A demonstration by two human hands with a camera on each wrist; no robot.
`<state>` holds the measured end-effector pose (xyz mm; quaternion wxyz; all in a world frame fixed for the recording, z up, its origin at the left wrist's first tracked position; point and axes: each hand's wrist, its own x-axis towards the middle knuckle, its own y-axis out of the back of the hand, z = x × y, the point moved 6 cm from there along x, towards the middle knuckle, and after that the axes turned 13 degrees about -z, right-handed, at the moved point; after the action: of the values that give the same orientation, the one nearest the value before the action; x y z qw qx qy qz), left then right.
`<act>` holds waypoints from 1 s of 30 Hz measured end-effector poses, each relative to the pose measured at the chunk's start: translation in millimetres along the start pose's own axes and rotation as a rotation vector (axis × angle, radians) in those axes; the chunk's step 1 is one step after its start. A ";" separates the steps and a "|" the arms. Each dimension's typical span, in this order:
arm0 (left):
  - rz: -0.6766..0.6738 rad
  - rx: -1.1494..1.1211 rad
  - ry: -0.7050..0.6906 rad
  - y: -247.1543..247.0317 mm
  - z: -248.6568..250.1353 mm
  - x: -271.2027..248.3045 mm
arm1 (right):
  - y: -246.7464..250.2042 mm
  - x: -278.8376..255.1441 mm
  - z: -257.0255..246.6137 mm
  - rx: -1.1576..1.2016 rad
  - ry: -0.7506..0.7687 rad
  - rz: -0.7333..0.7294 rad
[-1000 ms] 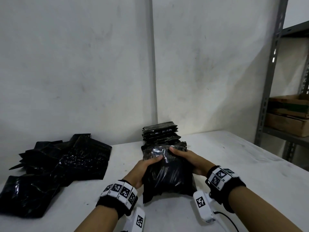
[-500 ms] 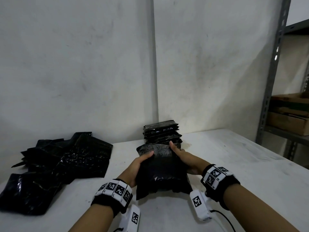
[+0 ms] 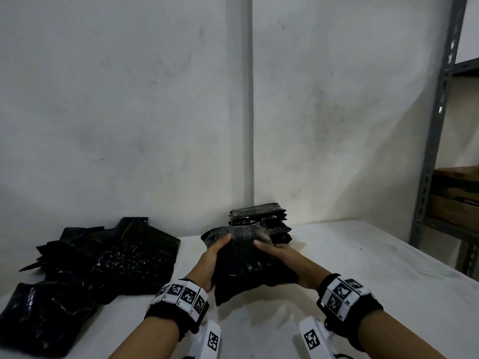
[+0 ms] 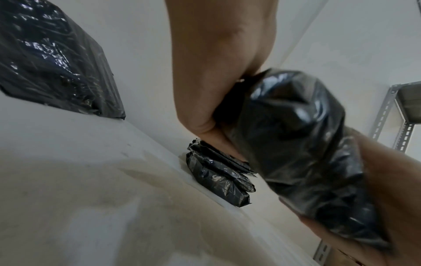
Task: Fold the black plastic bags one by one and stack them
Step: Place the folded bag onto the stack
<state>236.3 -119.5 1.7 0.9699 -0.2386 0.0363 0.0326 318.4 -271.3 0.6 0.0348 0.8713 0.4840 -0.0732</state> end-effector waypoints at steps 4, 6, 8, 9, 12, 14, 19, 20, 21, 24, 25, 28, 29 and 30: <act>-0.061 -0.039 -0.023 3.9 12.6 12.6 | 9.7 15.7 -8.3 -0.113 0.096 0.146; -0.065 -0.138 -0.057 9.9 20.3 22.9 | 16.6 23.8 -19.6 -0.112 0.148 0.170; 0.040 -0.206 -0.050 29.7 23.1 36.9 | 27.8 33.8 -33.0 -0.045 0.203 0.210; 0.107 -0.179 -0.040 42.1 23.1 43.5 | 33.8 39.2 -39.9 -0.039 0.226 0.237; 0.234 0.231 0.033 61.5 29.1 52.5 | 56.6 59.2 -62.4 -0.053 0.286 0.361; 0.305 0.660 0.049 74.1 36.1 60.0 | 71.8 76.0 -74.5 -0.090 0.281 0.423; 0.210 1.149 0.210 92.9 31.4 82.9 | 94.3 112.0 -94.7 -0.203 0.209 0.472; 0.177 1.194 0.245 94.1 29.1 85.8 | 99.8 116.1 -98.1 -0.345 0.174 0.547; 0.151 1.220 0.263 94.4 26.6 87.6 | 103.1 115.5 -102.7 -0.531 0.126 0.667; 0.101 1.268 0.320 95.8 19.5 89.7 | 90.0 113.3 -114.4 -1.011 0.223 0.883; 0.079 1.310 0.365 97.5 14.7 89.4 | 77.3 118.4 -111.0 -1.131 0.257 0.804; 0.001 1.485 0.591 104.6 -1.1 85.5 | 55.6 138.0 -85.7 -1.415 0.174 0.570; -0.013 1.551 0.643 107.0 -4.8 84.0 | 57.9 141.3 -82.9 -1.429 0.149 0.561; -0.024 1.598 0.671 109.5 -7.1 81.2 | 61.0 144.2 -82.0 -1.425 0.132 0.566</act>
<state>307.8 -22.3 -61.9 0.7851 0.5172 0.3300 -0.0850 452.9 -171.9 57.7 0.5760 0.7318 0.1741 0.3201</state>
